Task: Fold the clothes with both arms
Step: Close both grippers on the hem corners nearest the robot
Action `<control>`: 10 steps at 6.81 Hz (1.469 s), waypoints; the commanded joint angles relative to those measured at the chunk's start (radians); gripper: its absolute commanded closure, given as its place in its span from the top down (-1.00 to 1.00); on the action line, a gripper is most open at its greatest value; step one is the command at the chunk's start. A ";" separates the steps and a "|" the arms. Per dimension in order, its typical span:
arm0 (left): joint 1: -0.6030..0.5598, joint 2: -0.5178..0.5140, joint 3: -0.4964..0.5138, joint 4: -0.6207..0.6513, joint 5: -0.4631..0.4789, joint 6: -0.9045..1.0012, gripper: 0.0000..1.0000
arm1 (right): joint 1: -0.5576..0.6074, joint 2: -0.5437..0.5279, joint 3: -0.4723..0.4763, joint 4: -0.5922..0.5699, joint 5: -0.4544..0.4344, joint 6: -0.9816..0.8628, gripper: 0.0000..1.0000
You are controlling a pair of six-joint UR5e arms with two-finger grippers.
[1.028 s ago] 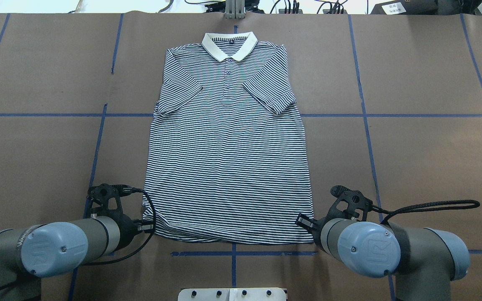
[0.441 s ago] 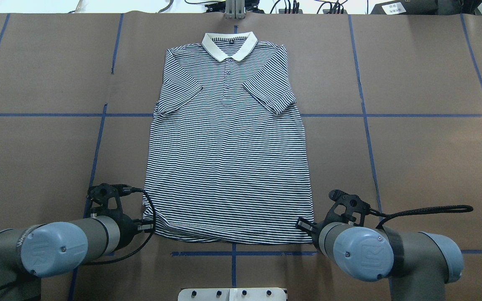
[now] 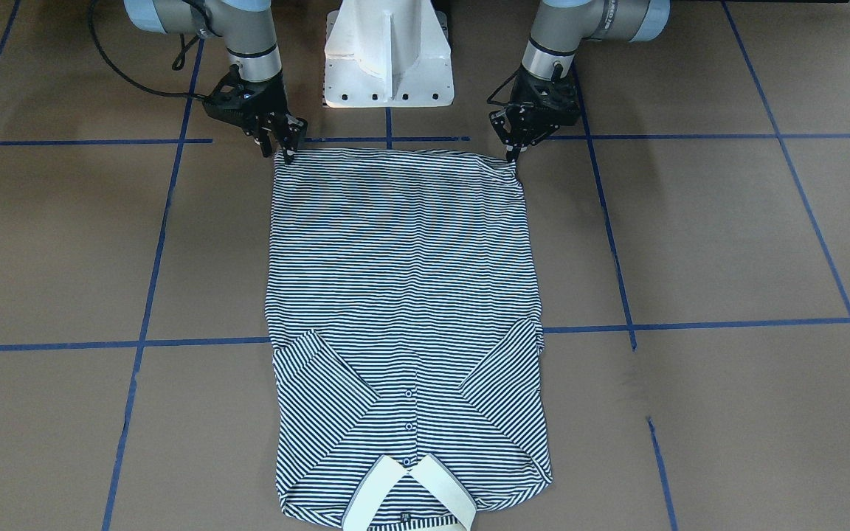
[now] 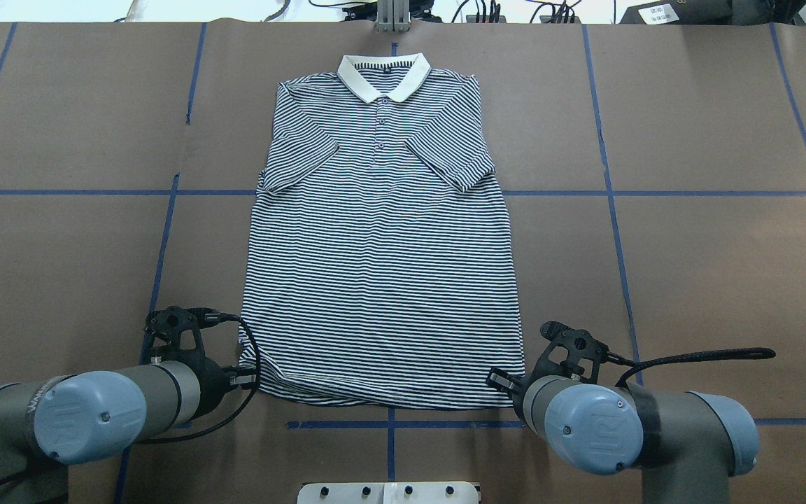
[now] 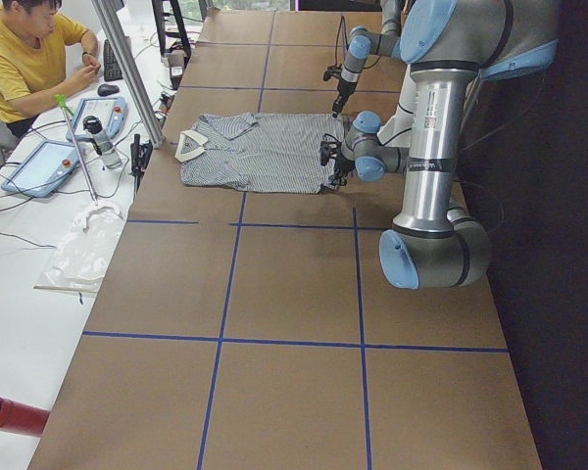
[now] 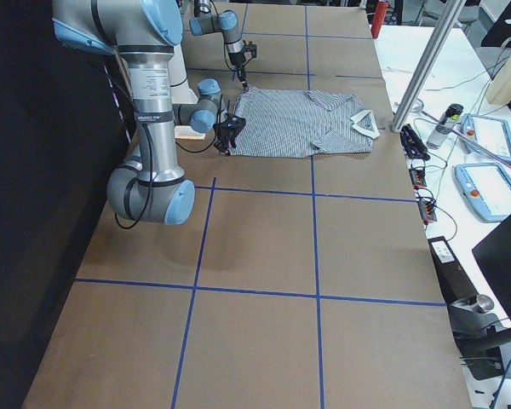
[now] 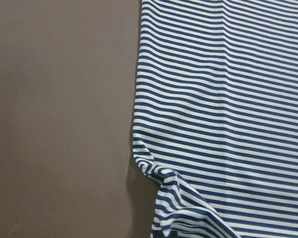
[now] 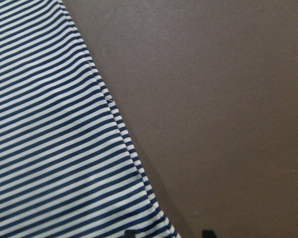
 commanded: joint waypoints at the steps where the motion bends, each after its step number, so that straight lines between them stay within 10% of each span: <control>1: -0.002 0.000 0.000 0.000 0.000 0.000 -1.00 | -0.001 0.020 -0.012 -0.007 0.000 0.000 -0.48; 2: -0.002 0.000 0.000 0.000 0.000 0.000 -1.00 | 0.000 0.024 -0.001 -0.045 0.001 0.000 -0.99; 7: -0.002 -0.002 0.001 -0.002 -0.003 0.000 -1.00 | 0.000 0.036 0.080 -0.192 0.012 -0.006 -1.00; 8: -0.002 0.000 0.001 -0.002 -0.003 0.000 -1.00 | -0.013 0.046 0.064 -0.193 0.006 -0.011 0.03; 10: -0.001 0.000 0.001 -0.002 -0.003 0.000 -1.00 | -0.016 0.059 0.036 -0.193 0.001 -0.009 0.14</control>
